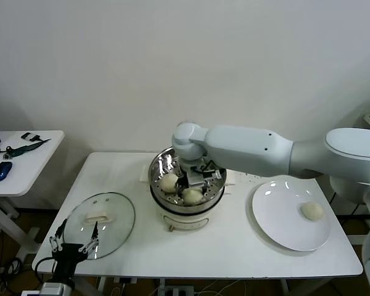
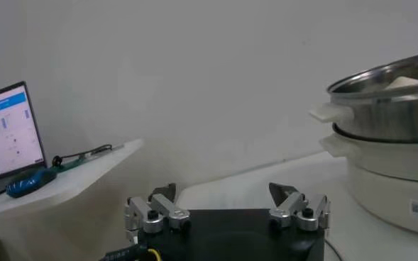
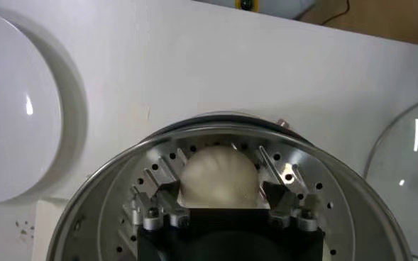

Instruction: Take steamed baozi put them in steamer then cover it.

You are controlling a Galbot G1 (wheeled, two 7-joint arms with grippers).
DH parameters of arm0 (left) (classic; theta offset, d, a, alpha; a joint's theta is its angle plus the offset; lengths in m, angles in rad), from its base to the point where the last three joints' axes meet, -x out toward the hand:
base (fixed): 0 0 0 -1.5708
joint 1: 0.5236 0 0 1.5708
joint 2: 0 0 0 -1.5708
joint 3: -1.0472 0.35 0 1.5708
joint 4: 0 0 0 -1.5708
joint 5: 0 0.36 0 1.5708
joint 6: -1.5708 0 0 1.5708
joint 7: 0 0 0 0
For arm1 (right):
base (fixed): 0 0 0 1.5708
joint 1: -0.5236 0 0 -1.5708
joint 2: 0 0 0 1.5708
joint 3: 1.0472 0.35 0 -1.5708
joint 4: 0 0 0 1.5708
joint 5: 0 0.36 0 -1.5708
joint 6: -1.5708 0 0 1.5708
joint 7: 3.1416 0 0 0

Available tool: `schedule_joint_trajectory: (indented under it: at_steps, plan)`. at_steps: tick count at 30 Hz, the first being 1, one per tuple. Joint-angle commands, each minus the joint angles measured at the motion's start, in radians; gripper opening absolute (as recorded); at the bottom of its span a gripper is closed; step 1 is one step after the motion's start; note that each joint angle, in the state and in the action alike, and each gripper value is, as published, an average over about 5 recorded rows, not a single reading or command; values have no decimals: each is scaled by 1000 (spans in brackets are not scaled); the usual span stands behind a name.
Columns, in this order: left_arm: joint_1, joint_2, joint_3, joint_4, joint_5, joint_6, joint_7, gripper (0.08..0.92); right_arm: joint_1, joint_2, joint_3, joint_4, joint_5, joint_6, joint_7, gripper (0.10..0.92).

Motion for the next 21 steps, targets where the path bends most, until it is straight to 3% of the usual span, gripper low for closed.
schedule_joint_trajectory:
  at_steps: [1, 15, 21]
  plan:
    - [1, 0, 0, 1, -1, 0, 0, 823, -13, 7, 4, 3, -2, -10, -2, 820]
    - [9, 7, -5, -6, -4, -5, -1, 823, 116, -113, 77, -107, 74, -69, 68, 823]
    - [14, 9, -6, -13, -5, -7, -2, 823, 238, -267, -42, -147, 266, -326, 192, 823]
